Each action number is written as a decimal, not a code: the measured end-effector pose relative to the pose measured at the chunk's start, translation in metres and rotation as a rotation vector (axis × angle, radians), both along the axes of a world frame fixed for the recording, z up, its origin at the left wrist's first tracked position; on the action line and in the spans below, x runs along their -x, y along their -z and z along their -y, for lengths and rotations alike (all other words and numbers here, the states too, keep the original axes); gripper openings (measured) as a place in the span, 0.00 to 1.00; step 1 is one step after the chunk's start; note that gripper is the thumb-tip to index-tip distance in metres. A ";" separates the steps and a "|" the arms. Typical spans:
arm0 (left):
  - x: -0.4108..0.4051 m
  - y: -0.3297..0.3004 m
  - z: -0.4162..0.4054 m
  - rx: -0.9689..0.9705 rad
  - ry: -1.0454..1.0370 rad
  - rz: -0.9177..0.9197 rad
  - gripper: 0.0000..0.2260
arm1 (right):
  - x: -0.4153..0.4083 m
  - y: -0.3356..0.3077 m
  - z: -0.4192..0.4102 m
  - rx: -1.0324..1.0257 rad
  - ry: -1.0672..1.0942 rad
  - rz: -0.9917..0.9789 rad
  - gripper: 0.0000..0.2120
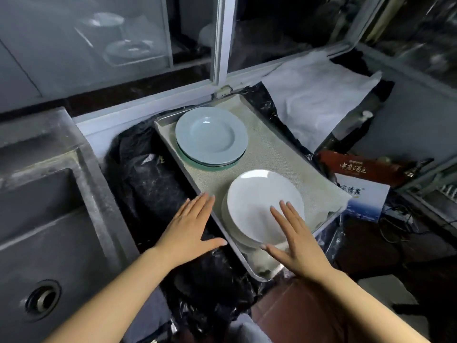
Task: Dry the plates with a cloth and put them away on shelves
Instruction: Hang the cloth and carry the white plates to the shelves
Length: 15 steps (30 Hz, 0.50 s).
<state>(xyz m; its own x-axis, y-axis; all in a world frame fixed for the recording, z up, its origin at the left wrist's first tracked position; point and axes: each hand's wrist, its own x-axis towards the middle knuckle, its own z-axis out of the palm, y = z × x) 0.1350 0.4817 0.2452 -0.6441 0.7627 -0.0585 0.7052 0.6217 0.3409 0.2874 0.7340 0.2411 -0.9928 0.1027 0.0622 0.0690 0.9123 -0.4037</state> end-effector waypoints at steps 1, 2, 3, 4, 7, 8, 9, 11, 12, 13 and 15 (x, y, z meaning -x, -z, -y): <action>0.001 0.001 -0.014 0.011 -0.007 0.030 0.49 | -0.001 0.000 -0.018 0.018 0.025 0.029 0.42; 0.002 0.004 -0.026 0.020 -0.014 0.061 0.51 | -0.002 0.001 -0.034 0.036 0.046 0.061 0.44; 0.003 0.007 -0.037 0.030 -0.020 0.089 0.53 | -0.002 0.002 -0.049 0.053 0.058 0.091 0.46; 0.003 0.010 -0.047 0.044 -0.029 0.114 0.54 | -0.001 0.004 -0.063 0.068 0.061 0.119 0.48; 0.000 0.016 -0.067 0.088 -0.055 0.188 0.58 | 0.007 0.006 -0.091 0.125 0.026 0.231 0.52; -0.002 0.017 -0.072 0.089 -0.072 0.208 0.59 | 0.011 0.007 -0.097 0.157 0.013 0.270 0.53; -0.005 0.018 -0.075 0.084 -0.091 0.217 0.59 | 0.015 0.008 -0.101 0.193 -0.001 0.303 0.55; -0.011 0.021 -0.077 0.059 -0.127 0.220 0.59 | 0.022 0.011 -0.108 0.238 -0.034 0.329 0.57; -0.013 0.022 -0.078 0.045 -0.148 0.219 0.59 | 0.024 0.012 -0.110 0.251 -0.051 0.334 0.58; -0.015 0.024 -0.079 0.033 -0.171 0.221 0.59 | 0.026 0.012 -0.111 0.260 -0.067 0.343 0.58; -0.017 0.025 -0.081 0.011 -0.218 0.243 0.60 | 0.028 0.012 -0.115 0.259 -0.099 0.354 0.58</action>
